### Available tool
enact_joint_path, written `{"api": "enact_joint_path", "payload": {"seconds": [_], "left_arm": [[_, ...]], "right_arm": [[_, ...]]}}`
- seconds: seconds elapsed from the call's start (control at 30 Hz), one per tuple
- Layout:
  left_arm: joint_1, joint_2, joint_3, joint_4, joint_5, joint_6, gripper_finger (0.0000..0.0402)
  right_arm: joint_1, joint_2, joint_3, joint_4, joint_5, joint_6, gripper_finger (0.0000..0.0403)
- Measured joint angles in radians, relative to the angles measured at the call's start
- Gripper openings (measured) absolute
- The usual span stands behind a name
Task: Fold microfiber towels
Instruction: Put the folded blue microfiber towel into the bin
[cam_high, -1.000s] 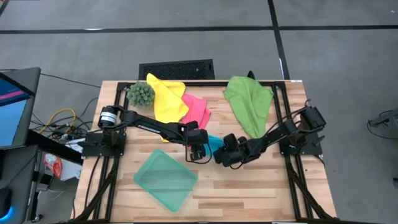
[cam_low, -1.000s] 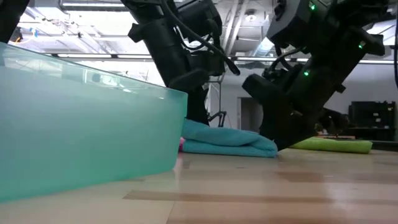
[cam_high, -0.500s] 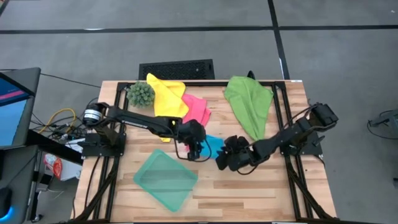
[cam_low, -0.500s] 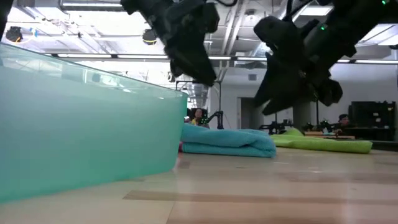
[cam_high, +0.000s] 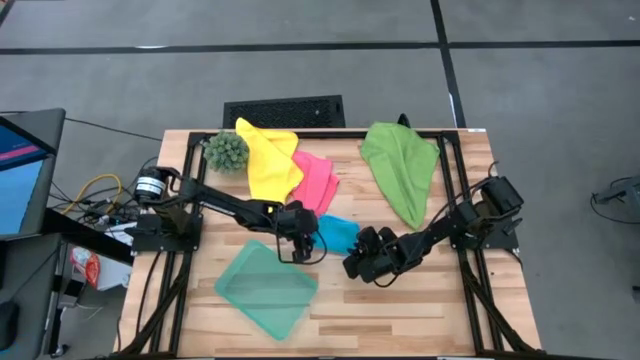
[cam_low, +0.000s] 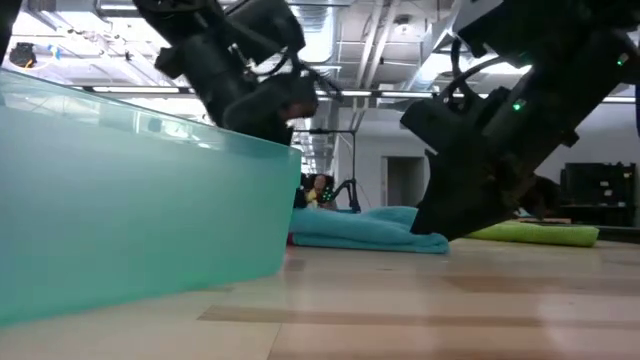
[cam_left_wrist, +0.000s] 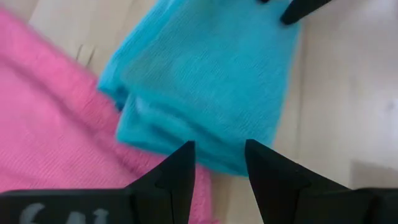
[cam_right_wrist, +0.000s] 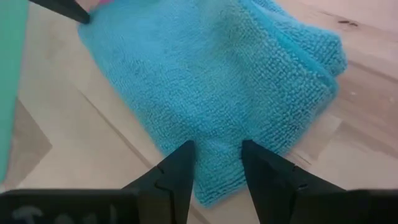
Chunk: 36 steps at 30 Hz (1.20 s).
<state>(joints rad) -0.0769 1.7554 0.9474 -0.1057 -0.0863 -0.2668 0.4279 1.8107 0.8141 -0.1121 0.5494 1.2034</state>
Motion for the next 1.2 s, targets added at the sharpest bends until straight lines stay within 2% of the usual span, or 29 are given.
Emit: {"api": "enact_joint_path", "payload": {"seconds": [0.23, 0.43, 0.6, 0.7, 0.77, 0.87, 1.1, 1.2], "left_arm": [[0.011, 0.000, -0.046, 0.031, -0.057, 0.000, 0.0132], [0.020, -0.015, -0.030, 0.024, -0.023, -0.070, 0.0132], [0.021, -0.091, 0.015, -0.019, -0.009, -0.094, 0.0132], [0.021, -0.159, 0.038, -0.076, -0.046, -0.098, 0.0132], [0.021, -0.206, 0.049, -0.108, -0.089, -0.131, 0.0133], [0.025, -0.268, 0.051, -0.184, -0.120, -0.184, 0.0139], [0.032, -0.379, 0.048, -0.337, -0.066, -0.237, 0.0188], [0.024, -0.417, 0.049, -0.389, -0.046, -0.272, 0.0211]], "right_arm": [[-0.019, -0.027, -0.002, -0.010, -0.034, -0.001, 0.0160], [-0.038, -0.148, -0.004, -0.026, -0.042, -0.031, 0.0161], [-0.043, -0.276, -0.004, -0.082, -0.036, -0.035, 0.0161], [-0.044, -0.346, -0.004, -0.127, -0.035, -0.024, 0.0160], [-0.044, -0.394, -0.004, -0.187, -0.036, 0.047, 0.0163], [-0.049, -0.450, -0.002, -0.280, -0.063, 0.198, 0.0177], [-0.048, -0.480, -0.003, -0.385, -0.099, 0.298, 0.0249], [-0.048, -0.459, -0.002, -0.404, -0.107, 0.361, 0.0264]]}}
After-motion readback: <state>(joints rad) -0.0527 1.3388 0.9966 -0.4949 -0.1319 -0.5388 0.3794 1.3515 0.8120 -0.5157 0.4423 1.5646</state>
